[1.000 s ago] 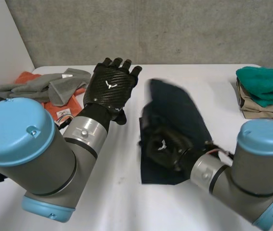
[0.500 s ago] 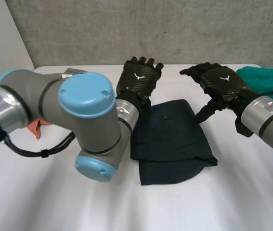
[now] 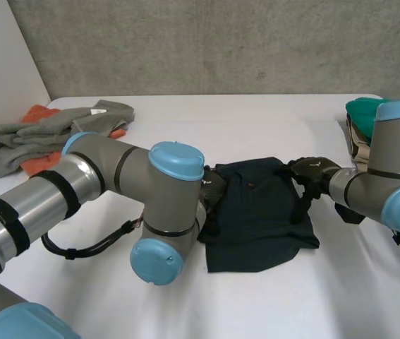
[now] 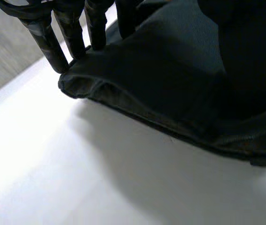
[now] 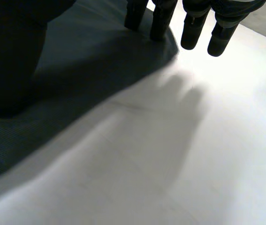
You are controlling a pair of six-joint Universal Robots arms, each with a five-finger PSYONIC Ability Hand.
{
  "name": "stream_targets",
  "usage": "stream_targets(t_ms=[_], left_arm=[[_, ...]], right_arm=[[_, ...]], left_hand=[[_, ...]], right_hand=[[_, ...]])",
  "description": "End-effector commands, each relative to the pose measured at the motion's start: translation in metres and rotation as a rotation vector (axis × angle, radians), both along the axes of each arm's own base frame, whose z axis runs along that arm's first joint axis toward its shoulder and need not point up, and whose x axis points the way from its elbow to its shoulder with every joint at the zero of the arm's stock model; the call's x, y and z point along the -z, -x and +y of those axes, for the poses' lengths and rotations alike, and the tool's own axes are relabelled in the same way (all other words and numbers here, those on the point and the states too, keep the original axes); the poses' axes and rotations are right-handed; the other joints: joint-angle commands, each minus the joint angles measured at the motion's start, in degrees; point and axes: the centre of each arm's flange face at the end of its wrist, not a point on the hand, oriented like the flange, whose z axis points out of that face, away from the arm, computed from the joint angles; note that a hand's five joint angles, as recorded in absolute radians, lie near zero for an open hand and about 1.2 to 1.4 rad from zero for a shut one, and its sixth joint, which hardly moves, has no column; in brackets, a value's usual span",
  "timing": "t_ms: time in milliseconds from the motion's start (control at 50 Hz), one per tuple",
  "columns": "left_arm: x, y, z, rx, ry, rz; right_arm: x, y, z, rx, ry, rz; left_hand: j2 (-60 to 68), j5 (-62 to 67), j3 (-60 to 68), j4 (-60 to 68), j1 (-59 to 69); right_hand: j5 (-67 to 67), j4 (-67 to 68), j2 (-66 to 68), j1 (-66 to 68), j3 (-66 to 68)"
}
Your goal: Fold the laundry.
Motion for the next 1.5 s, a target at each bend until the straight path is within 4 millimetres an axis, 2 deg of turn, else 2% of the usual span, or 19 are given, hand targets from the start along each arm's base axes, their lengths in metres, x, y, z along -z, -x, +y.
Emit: stream_targets(t_ms=[20, 60, 120, 160, 260, 320, 420, 560, 740, 980, 1020, 1040, 1060, 1080, 1160, 1300, 1400, 1460, 1500], left_arm=[[-0.027, 0.000, 0.001, 0.011, 0.024, 0.036], [-0.057, -0.002, 0.003, 0.018, 0.063, 0.082], [-0.088, -0.004, 0.008, 0.043, 0.099, 0.137], [-0.100, -0.006, 0.012, 0.063, 0.111, 0.160], [-0.146, -0.018, 0.022, 0.136, 0.166, 0.247], [-0.159, -0.023, 0.026, 0.175, 0.182, 0.276], [-0.176, -0.033, 0.037, 0.299, 0.172, 0.329], [-0.185, -0.040, 0.061, 0.446, 0.064, 0.429], [-0.193, -0.044, 0.067, 0.461, 0.122, 0.494], [-0.194, -0.046, 0.068, 0.457, 0.129, 0.503], [-0.194, -0.046, 0.068, 0.457, 0.128, 0.504], [-0.193, -0.046, 0.068, 0.456, 0.126, 0.504], [-0.194, -0.046, 0.068, 0.456, 0.126, 0.506], [-0.193, -0.046, 0.068, 0.455, 0.122, 0.505], [-0.194, -0.046, 0.068, 0.455, 0.124, 0.509], [-0.204, -0.046, 0.067, 0.459, 0.154, 0.524], [-0.212, -0.047, 0.067, 0.459, 0.177, 0.535], [-0.212, -0.047, 0.065, 0.456, 0.179, 0.535], [-0.212, -0.047, 0.065, 0.456, 0.177, 0.536]], right_arm=[[-0.019, 0.004, -0.003, 0.017, 0.161, 0.024], [-0.049, 0.004, 0.004, 0.005, 0.274, 0.010], [-0.067, 0.006, 0.020, -0.009, 0.379, 0.006], [-0.070, 0.007, 0.029, -0.019, 0.420, 0.008], [-0.072, 0.001, 0.079, -0.096, 0.499, 0.019], [-0.062, 0.002, 0.100, -0.114, 0.469, 0.021], [-0.020, 0.004, 0.142, -0.159, 0.349, 0.045], [0.014, -0.002, 0.150, -0.179, 0.429, 0.011], [0.047, -0.014, 0.120, -0.172, 0.559, -0.014], [0.032, -0.033, 0.075, -0.148, 0.701, -0.067], [0.031, -0.037, 0.070, -0.152, 0.707, -0.071], [0.027, -0.039, 0.065, -0.152, 0.714, -0.076], [0.024, -0.041, 0.062, -0.151, 0.716, -0.082], [0.021, -0.042, 0.060, -0.150, 0.718, -0.091], [0.000, -0.045, 0.040, -0.122, 0.745, -0.154], [-0.064, -0.038, -0.008, -0.046, 0.833, -0.273], [-0.136, 0.017, -0.063, 0.099, 0.927, -0.361], [-0.165, 0.057, -0.093, 0.180, 0.976, -0.394], [-0.166, 0.078, -0.109, 0.210, 0.980, -0.402]], left_hand=[[-1.8, -2.4, -1.6, -1.3, -0.2], [-2.0, -2.6, -1.8, -1.4, -0.4], [-2.2, -2.8, -2.0, -1.7, -0.6], [-2.2, -2.8, -2.0, -1.7, -0.6], [-2.2, -2.8, -2.0, -1.7, -0.6], [-2.2, -2.8, -2.0, -1.7, -0.6], [-2.2, -2.8, -2.0, -1.7, -0.6], [-2.2, -2.8, -2.0, -1.7, -0.6], [-2.2, -2.8, -2.0, -1.7, -0.6], [-2.1, -2.8, -2.0, -1.6, -0.6], [-2.1, -2.8, -2.0, -1.6, -0.6], [-2.1, -2.8, -2.0, -1.6, -0.6], [-2.1, -2.8, -2.0, -1.6, -0.6], [-2.1, -2.8, -2.0, -1.6, -0.6], [-2.1, -2.8, -2.0, -1.6, -0.6], [-2.1, -2.8, -2.0, -1.6, -0.6], [-2.1, -2.8, -2.0, -1.6, -0.6], [-2.1, -2.8, -2.0, -1.6, -0.6], [-2.1, -2.8, -2.0, -1.6, -0.6]], right_hand=[[-2.6, -2.3, -1.6, -1.8, -2.0], [-2.6, -2.3, -1.6, -1.8, -2.0], [-2.6, -2.3, -1.6, -1.8, -2.0], [-2.6, -2.3, -1.6, -1.8, -2.0], [-2.6, -2.3, -1.6, -1.8, -2.0], [-2.6, -2.3, -1.6, -1.8, -2.0], [-2.6, -2.3, -1.6, -1.8, -2.0], [-2.6, -2.3, -1.6, -1.8, -2.0], [-2.6, -2.3, -1.6, -1.8, -2.0], [-2.6, -2.3, -1.6, -1.8, -2.0], [18.2, 18.5, 19.2, 19.0, 18.8], [51.3, 51.6, 52.3, 52.1, 51.9], [66.9, 67.3, 68.0, 67.8, 67.5], [67.3, 67.7, 68.4, 68.2, 68.0], [67.4, 67.7, 68.4, 68.2, 68.0], [67.4, 67.7, 68.4, 68.2, 68.0], [67.4, 67.7, 68.4, 68.2, 68.0], [67.4, 67.7, 68.4, 68.2, 68.0], [67.4, 67.7, 68.4, 68.2, 68.0]])
